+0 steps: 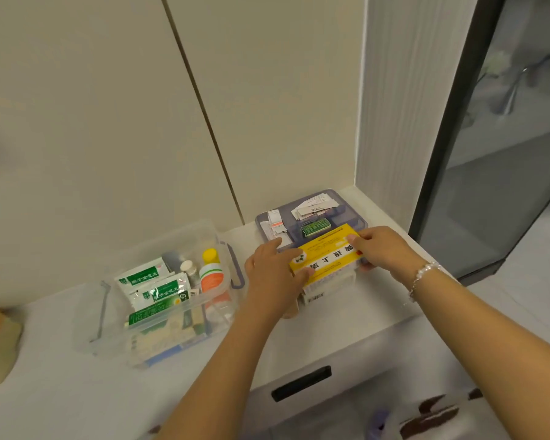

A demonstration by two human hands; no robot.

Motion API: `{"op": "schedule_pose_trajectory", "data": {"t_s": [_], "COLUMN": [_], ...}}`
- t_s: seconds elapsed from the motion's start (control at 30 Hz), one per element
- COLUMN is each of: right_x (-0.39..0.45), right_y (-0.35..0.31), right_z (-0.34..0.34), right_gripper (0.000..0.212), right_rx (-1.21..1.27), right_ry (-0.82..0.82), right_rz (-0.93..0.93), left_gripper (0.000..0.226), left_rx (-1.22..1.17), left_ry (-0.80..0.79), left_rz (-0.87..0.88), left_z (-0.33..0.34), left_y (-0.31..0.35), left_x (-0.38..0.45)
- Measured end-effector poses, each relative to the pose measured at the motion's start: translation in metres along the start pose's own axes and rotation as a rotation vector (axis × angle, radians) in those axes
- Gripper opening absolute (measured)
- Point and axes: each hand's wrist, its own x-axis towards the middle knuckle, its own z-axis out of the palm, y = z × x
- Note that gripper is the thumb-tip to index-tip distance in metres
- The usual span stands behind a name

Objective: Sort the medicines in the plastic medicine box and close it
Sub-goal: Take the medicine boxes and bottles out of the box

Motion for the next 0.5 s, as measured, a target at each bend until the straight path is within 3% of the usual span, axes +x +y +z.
{"op": "schedule_pose_trajectory", "data": {"t_s": [0.17,0.37,0.5], "right_x": [0.009,0.011,0.004], "right_y": [0.010,0.013,0.003], "right_z": [0.009,0.008,0.007], "right_gripper": [0.032,0.038,0.037], "right_rx": [-0.222,-0.316,-0.325], "right_ry": [-0.001,-0.005,0.112], "right_rz": [-0.051,-0.062,-0.102], "left_gripper": [0.044,0.044,0.041], "left_rx": [0.030,0.018,-0.058], "left_ry": [-0.020,-0.035,0.019], "left_rz": [-0.032,-0.060,-0.033], "left_z": [0.002,0.003,-0.005], "left_y": [0.000,-0.001,0.000], "left_x": [0.002,0.003,-0.001]}}
